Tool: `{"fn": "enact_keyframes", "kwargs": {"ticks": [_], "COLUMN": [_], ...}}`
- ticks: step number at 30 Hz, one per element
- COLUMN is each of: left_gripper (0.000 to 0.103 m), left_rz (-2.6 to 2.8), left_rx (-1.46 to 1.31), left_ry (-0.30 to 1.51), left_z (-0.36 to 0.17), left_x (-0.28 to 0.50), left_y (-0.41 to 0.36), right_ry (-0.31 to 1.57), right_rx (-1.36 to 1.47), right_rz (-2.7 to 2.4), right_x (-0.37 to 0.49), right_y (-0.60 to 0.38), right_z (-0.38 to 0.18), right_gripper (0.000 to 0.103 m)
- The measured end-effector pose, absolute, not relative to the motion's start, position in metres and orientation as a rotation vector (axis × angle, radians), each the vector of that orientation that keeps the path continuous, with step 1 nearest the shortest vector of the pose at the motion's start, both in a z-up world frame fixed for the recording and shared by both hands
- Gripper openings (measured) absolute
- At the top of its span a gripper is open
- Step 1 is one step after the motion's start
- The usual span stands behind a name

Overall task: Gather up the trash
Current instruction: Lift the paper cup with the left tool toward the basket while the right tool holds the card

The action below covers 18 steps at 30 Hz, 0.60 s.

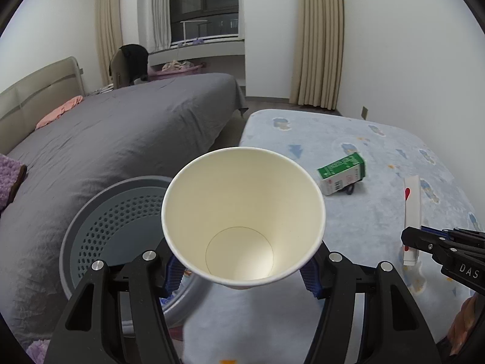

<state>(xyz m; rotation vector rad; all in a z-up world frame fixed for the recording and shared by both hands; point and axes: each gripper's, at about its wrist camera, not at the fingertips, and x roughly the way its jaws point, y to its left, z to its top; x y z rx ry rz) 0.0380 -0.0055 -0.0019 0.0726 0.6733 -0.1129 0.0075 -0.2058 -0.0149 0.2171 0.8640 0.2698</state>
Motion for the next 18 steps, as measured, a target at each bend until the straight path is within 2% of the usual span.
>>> {"fn": "enact_keyframes", "kwargs": {"ticks": [18], "left_gripper": [0.061], "left_rz": [0.066], "left_rx": [0.003], "left_ry": [0.707], "left_z": [-0.010], "left_x": [0.044], "left_y": [0.103], "right_ry": [0.885], "right_rx": [0.131], "right_rz": [0.481], "right_x": [0.054], "right_y": [-0.069], "right_z": [-0.015], "right_gripper": [0.015]}}
